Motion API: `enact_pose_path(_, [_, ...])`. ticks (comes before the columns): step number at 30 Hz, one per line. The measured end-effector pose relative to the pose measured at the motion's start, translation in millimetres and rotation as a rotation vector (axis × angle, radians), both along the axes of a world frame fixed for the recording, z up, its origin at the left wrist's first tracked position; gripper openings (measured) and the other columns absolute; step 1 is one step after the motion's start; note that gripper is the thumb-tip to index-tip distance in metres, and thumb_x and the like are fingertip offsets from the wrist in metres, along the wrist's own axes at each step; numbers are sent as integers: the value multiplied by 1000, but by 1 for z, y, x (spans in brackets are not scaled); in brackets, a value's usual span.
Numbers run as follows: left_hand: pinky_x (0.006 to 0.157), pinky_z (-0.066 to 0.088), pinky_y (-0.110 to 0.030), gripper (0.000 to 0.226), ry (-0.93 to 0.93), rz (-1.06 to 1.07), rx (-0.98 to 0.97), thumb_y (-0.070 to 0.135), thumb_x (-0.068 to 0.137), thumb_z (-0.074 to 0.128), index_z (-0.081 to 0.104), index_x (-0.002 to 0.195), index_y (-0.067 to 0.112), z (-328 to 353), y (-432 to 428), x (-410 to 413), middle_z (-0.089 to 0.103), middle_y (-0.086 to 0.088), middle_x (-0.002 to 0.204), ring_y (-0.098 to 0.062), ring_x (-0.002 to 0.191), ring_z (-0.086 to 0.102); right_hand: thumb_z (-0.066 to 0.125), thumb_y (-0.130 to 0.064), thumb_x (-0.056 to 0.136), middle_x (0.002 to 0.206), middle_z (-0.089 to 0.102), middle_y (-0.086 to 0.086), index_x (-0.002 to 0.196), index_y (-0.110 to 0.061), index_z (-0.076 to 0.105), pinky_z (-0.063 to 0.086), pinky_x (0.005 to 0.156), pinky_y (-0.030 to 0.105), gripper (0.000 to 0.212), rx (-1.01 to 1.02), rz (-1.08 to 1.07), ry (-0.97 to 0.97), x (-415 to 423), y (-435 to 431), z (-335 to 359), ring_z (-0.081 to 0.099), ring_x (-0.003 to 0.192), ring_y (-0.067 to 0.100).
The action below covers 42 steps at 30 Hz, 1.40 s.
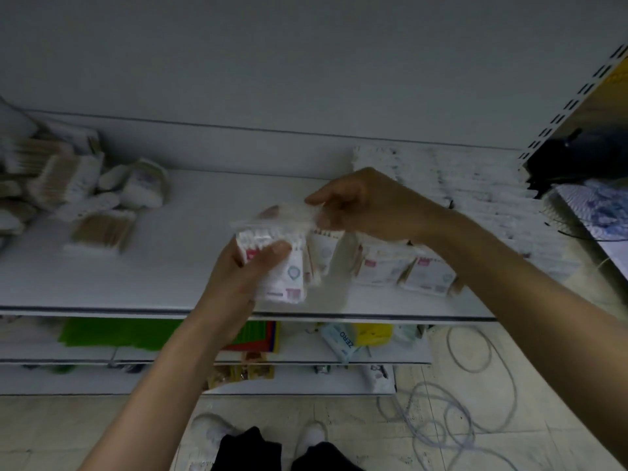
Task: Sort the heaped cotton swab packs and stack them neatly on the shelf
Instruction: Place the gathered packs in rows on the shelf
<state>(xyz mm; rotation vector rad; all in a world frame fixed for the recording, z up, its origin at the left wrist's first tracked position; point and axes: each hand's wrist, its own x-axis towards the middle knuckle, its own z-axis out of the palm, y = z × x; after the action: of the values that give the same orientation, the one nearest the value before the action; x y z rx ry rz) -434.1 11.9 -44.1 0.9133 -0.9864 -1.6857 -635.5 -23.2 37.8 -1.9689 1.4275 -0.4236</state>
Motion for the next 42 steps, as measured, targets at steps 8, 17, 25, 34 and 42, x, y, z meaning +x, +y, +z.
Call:
enact_pose_path(8, [81,55,-22,51,-308,265,-179,14,82,70,47,125,25,-43,-31,15,64,3,113,-8,99,67,71,-22,85,97,70,1,91,-14,69,43,73,19,10,-393,-248,314,-24,-116,-2,63,88,13])
enact_pose_path(17, [75,53,-16,43,-446,229,-248,27,69,76,51,104,33,-52,-32,20,66,11,104,2,90,66,52,-20,92,107,65,3,100,-20,70,29,91,33,20,-526,-178,926,-22,-139,-35,53,104,23])
enact_pose_path(25, [87,54,-29,40,-381,206,-200,8,82,72,58,113,28,-53,-35,23,67,3,115,-10,103,65,56,-27,91,113,63,6,116,-14,61,34,93,34,29,-573,-164,1035,0,-117,-24,55,105,25])
enact_pose_path(34, [73,57,-23,23,-332,187,-157,10,84,68,63,104,23,-50,-37,26,71,3,101,-11,91,70,79,-18,76,101,71,6,105,-3,71,38,71,4,33,-39,168,180,40,-67,-43,58,86,2])
enact_pose_path(42, [73,57,-25,44,-280,258,-115,30,79,65,63,112,1,-52,-41,27,72,-9,103,-19,92,70,73,-23,80,104,68,4,101,-13,66,42,87,30,24,-342,-201,492,-22,-111,-20,61,100,23])
